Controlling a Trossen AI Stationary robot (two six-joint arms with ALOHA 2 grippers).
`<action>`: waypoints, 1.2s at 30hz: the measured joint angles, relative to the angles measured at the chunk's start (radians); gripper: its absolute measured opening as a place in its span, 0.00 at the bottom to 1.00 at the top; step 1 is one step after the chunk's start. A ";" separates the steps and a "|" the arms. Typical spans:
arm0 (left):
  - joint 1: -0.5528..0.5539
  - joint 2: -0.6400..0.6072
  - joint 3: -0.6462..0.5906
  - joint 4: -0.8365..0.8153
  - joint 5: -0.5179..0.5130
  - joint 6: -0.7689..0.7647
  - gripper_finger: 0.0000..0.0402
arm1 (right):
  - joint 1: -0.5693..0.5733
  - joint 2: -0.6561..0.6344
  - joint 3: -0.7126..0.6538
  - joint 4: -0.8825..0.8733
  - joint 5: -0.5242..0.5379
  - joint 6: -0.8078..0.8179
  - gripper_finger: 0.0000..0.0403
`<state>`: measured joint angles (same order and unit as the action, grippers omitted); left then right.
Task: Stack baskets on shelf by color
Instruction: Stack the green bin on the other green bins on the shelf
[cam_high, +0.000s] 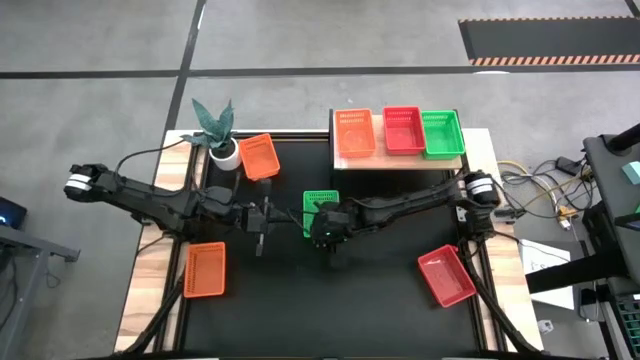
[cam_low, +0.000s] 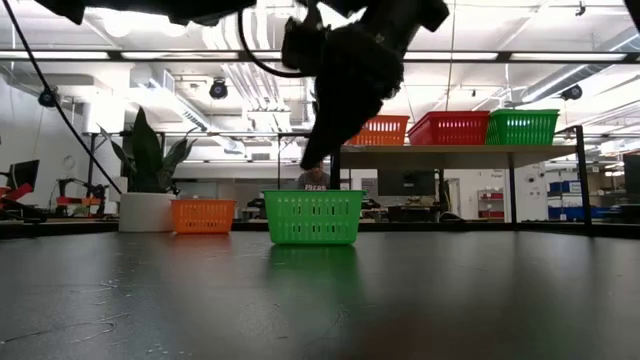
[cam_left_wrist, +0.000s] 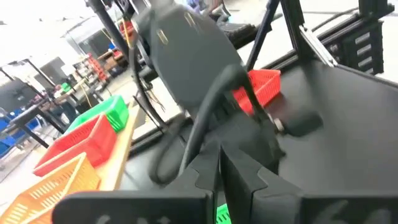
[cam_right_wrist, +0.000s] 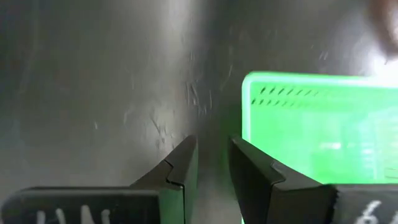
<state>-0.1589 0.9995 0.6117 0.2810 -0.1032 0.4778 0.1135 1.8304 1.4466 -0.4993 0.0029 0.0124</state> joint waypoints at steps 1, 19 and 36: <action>0.000 -0.004 0.000 0.013 0.000 -0.001 0.00 | 0.000 0.021 0.023 -0.031 0.000 0.000 0.20; 0.000 -0.065 -0.046 0.025 -0.003 -0.001 0.00 | -0.009 0.126 0.134 -0.125 0.101 0.023 0.30; -0.002 -0.144 -0.056 -0.123 -0.003 -0.080 0.00 | 0.010 -0.055 0.116 -0.258 0.094 -0.012 0.46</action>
<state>-0.1609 0.8559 0.5554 0.1575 -0.1059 0.3977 0.1236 1.7756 1.5630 -0.7573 0.0967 0.0002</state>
